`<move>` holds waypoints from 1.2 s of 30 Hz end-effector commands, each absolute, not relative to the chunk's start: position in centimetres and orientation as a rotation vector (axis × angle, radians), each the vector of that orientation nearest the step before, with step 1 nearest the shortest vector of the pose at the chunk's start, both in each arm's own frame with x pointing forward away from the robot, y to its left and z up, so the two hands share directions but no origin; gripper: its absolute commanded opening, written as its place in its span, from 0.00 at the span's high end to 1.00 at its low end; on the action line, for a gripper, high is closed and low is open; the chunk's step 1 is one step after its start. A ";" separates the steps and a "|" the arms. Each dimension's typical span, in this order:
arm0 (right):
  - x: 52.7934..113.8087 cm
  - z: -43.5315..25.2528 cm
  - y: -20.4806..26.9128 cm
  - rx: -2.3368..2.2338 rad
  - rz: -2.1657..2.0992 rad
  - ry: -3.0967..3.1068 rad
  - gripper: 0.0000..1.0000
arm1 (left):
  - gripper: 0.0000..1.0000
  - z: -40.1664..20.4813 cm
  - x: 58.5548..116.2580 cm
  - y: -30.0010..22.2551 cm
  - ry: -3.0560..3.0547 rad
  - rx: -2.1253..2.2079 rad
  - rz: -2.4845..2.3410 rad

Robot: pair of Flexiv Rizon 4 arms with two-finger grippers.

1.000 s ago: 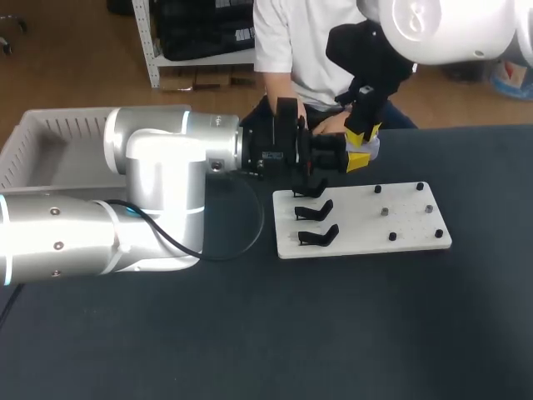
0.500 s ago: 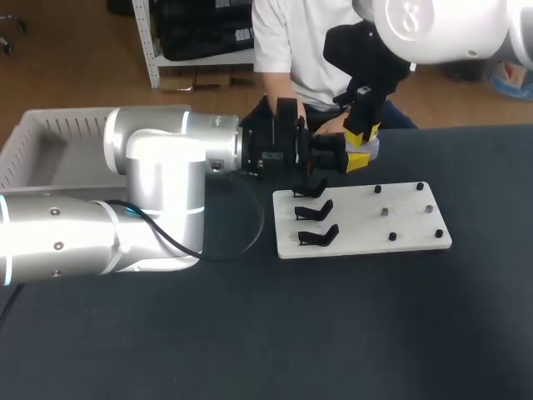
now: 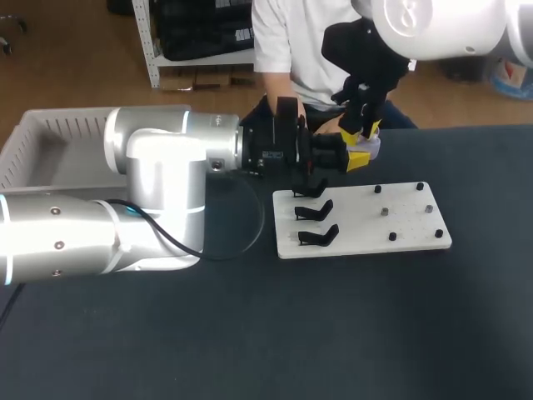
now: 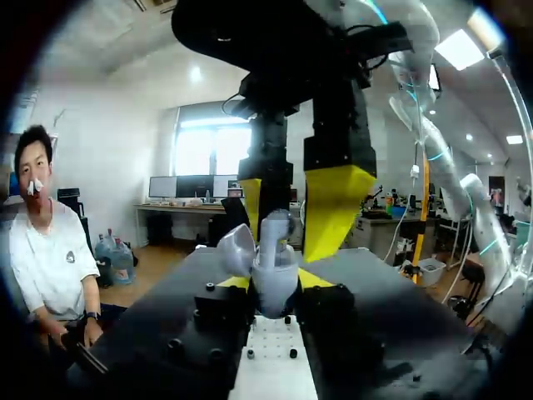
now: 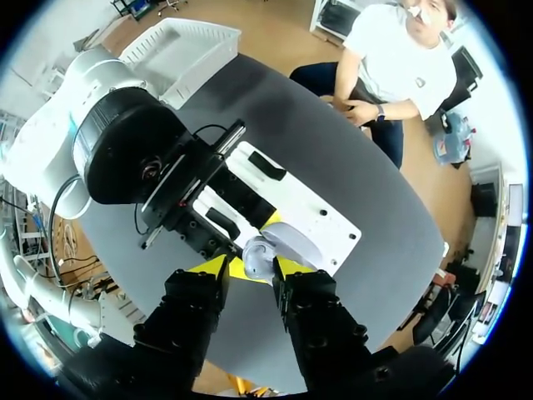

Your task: Pick up each earbud case from the left stands, insert the matching earbuds, close the lid, and place the case in the box.

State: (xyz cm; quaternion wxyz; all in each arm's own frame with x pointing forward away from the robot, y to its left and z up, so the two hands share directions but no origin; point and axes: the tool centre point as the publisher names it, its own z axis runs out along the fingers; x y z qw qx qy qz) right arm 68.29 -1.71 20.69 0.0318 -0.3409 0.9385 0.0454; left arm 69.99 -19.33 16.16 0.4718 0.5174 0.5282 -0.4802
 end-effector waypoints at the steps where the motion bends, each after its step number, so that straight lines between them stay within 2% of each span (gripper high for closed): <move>1: 68.6 20.6 -1.8 -1.052 0.139 2.894 0.63 | 1.00 16.1 69.9 -19.4 1.287 1.265 -1.176; 29: 68.5 20.7 -2.3 -1.043 0.114 2.892 0.63 | 1.00 16.1 69.9 -19.4 1.287 1.265 -1.176; 36: 67.9 22.6 -2.6 -1.045 0.135 2.854 0.61 | 1.00 16.1 69.9 -19.4 1.287 1.265 -1.176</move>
